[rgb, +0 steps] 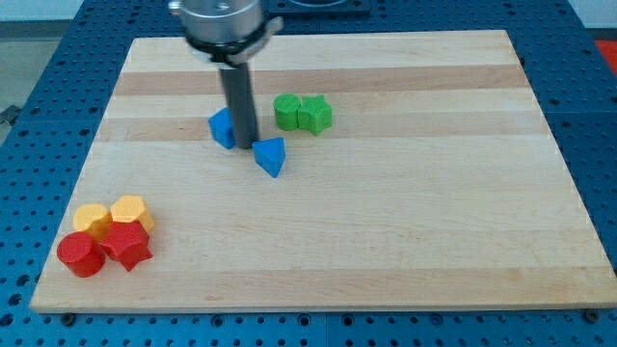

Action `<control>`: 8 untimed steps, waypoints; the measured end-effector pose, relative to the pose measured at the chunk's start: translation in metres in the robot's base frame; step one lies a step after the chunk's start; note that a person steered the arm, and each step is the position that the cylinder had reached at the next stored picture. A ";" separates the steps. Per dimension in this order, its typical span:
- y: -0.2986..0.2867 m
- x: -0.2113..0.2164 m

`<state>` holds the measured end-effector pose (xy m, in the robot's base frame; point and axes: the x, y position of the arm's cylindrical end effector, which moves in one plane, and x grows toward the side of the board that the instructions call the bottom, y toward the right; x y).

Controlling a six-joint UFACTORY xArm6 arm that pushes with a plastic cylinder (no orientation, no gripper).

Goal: Move the blue cube into the yellow heart

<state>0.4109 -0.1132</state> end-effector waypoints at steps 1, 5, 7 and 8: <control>-0.006 0.002; -0.058 -0.025; -0.084 -0.038; -0.121 -0.048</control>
<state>0.3631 -0.2341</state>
